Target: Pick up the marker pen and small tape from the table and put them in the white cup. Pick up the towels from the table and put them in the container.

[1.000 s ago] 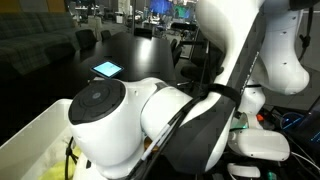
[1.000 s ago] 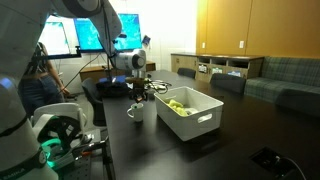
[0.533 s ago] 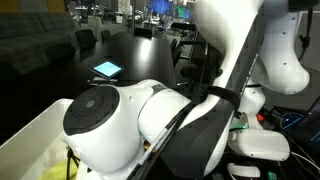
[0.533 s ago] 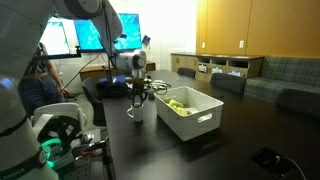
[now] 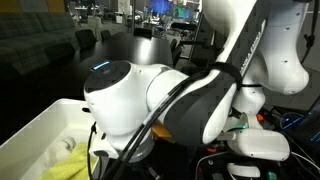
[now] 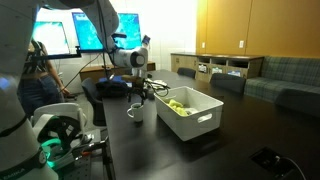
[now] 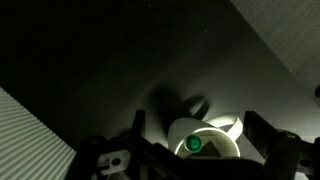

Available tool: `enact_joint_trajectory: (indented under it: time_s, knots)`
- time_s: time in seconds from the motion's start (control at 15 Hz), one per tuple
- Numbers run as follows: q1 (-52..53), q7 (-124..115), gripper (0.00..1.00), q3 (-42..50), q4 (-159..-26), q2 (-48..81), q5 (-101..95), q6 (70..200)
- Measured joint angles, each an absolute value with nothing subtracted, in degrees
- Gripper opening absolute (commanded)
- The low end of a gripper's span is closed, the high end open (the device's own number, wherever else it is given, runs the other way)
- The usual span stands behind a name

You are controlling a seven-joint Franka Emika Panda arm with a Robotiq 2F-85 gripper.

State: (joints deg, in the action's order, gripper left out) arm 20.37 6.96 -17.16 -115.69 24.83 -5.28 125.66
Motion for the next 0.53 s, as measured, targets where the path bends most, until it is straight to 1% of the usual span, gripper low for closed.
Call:
enact_joint_trajectory:
  time_s: [0.2, 0.53]
  knots:
    - [18.1, 3.5, 1.00, -17.2, -123.0, 17.4, 1.4, 124.9]
    - [17.8, -3.8, 1.00, -17.6, -137.2, 2.7, 14.5, 122.4]
